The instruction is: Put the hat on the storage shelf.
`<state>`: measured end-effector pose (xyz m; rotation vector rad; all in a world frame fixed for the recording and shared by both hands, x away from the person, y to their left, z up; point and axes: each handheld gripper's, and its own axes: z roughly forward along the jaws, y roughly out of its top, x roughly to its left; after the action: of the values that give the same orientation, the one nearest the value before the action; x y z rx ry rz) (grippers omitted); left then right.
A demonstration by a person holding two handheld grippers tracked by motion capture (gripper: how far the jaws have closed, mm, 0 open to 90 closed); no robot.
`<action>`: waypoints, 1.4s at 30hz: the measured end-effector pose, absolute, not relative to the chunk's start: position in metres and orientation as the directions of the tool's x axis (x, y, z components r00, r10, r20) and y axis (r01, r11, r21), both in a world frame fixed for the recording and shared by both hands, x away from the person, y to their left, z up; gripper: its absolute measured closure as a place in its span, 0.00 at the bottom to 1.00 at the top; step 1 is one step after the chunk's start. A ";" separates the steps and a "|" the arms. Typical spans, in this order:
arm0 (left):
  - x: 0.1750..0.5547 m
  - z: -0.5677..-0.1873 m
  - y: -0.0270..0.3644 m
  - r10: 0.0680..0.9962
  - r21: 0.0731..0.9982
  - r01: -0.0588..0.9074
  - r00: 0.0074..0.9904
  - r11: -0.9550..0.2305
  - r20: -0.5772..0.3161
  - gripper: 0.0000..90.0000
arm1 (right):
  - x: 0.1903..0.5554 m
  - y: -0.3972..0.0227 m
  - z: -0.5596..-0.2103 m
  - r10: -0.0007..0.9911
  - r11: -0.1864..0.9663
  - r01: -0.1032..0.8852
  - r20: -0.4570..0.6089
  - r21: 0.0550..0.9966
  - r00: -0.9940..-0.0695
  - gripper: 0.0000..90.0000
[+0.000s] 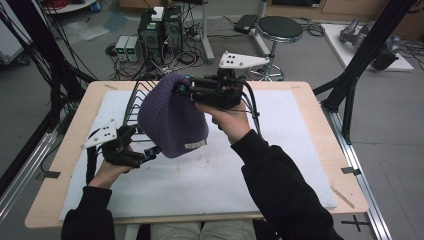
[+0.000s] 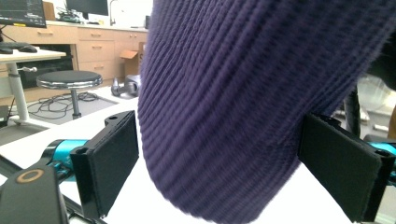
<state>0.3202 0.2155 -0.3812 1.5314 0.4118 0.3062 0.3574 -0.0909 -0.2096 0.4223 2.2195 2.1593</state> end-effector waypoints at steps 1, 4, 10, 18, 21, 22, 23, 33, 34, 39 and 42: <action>0.320 -0.381 0.214 0.440 0.998 0.063 0.896 0.017 -0.064 0.15 | 0.357 -0.089 -0.210 0.195 0.017 0.181 0.174 0.983 -0.965 0.85; 0.318 -0.381 0.211 0.452 0.999 0.054 0.891 -0.007 -0.045 0.20 | 0.356 -0.085 -0.212 0.180 0.031 0.185 0.177 0.982 -0.968 0.85; 0.318 -0.379 0.216 0.459 0.998 0.060 0.887 -0.018 -0.045 0.56 | 0.357 -0.087 -0.214 0.186 0.050 0.187 0.175 0.981 -0.967 0.85; 0.320 -0.374 0.240 0.566 0.985 0.145 0.806 0.096 -0.174 0.90 | 0.362 -0.102 -0.218 0.225 0.102 0.206 0.179 0.973 -0.958 0.85; 0.320 -0.372 0.245 0.568 0.977 0.156 0.795 0.144 -0.210 0.91 | 0.366 -0.107 -0.219 0.240 0.131 0.207 0.172 0.969 -0.955 0.84; 0.320 -0.372 0.247 0.567 0.973 0.158 0.792 0.169 -0.227 0.91 | 0.367 -0.108 -0.219 0.251 0.139 0.209 0.169 0.968 -0.953 0.84; 0.321 -0.371 0.249 0.562 0.968 0.162 0.790 0.192 -0.244 0.91 | 0.368 -0.108 -0.219 0.258 0.140 0.211 0.170 0.967 -0.951 0.84; 0.333 -0.367 0.257 0.571 0.951 0.199 0.763 0.238 -0.303 0.92 | 0.381 -0.103 -0.216 0.311 0.138 0.219 0.168 0.966 -0.935 0.84; 0.335 -0.365 0.259 0.573 0.949 0.205 0.759 0.238 -0.307 0.92 | 0.381 -0.103 -0.216 0.311 0.138 0.219 0.168 0.966 -0.935 0.84; 0.344 -0.350 0.271 0.568 0.947 0.231 0.759 0.222 -0.318 0.93 | 0.385 -0.098 -0.207 0.353 0.138 0.227 0.166 0.964 -0.921 0.84; 0.348 -0.341 0.279 0.555 0.946 0.240 0.767 0.218 -0.323 0.92 | 0.388 -0.096 -0.199 0.391 0.137 0.229 0.160 0.964 -0.906 0.84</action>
<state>0.3478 0.2786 -0.3408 1.3658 0.7164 0.2454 0.3882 -0.0962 -0.1990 0.6235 2.2668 1.8827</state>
